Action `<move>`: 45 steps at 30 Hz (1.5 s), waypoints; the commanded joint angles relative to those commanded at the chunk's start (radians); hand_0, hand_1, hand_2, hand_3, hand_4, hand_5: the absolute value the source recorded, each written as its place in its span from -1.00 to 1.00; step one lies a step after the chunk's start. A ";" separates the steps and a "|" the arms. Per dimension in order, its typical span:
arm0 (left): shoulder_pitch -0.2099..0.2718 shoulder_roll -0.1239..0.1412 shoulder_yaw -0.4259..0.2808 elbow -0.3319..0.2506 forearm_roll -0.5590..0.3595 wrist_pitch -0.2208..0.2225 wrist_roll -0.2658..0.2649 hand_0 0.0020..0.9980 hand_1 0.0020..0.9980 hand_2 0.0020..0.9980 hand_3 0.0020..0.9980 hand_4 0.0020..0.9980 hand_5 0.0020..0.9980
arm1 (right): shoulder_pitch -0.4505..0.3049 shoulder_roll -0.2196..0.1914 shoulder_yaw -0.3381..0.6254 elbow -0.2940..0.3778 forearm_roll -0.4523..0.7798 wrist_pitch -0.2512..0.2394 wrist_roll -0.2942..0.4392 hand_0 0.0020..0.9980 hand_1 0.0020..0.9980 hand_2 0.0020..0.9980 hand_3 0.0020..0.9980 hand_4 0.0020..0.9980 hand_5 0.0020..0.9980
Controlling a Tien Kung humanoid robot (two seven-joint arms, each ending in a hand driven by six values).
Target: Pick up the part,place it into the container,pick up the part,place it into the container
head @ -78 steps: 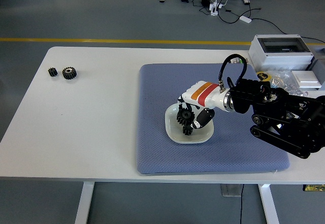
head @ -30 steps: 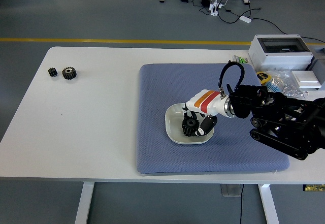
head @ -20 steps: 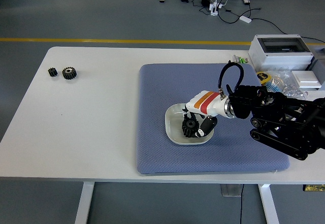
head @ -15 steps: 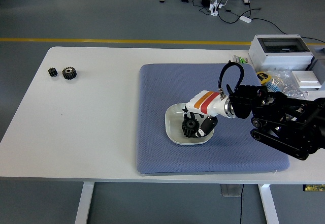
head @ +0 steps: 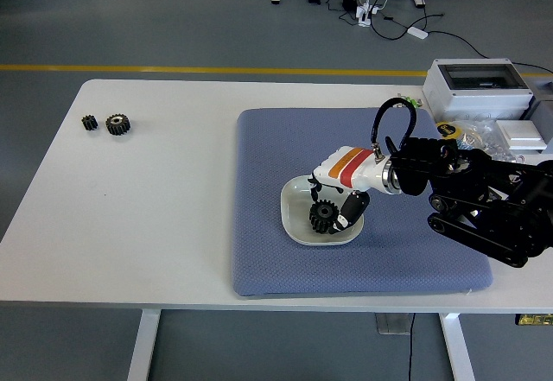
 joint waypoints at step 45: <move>0.004 -0.010 -0.006 0.000 0.003 -0.003 -0.006 0.44 0.40 0.49 0.23 0.51 0.39 | -0.313 -0.260 0.795 -0.226 0.840 -0.058 0.120 0.43 0.44 0.73 0.80 1.00 0.11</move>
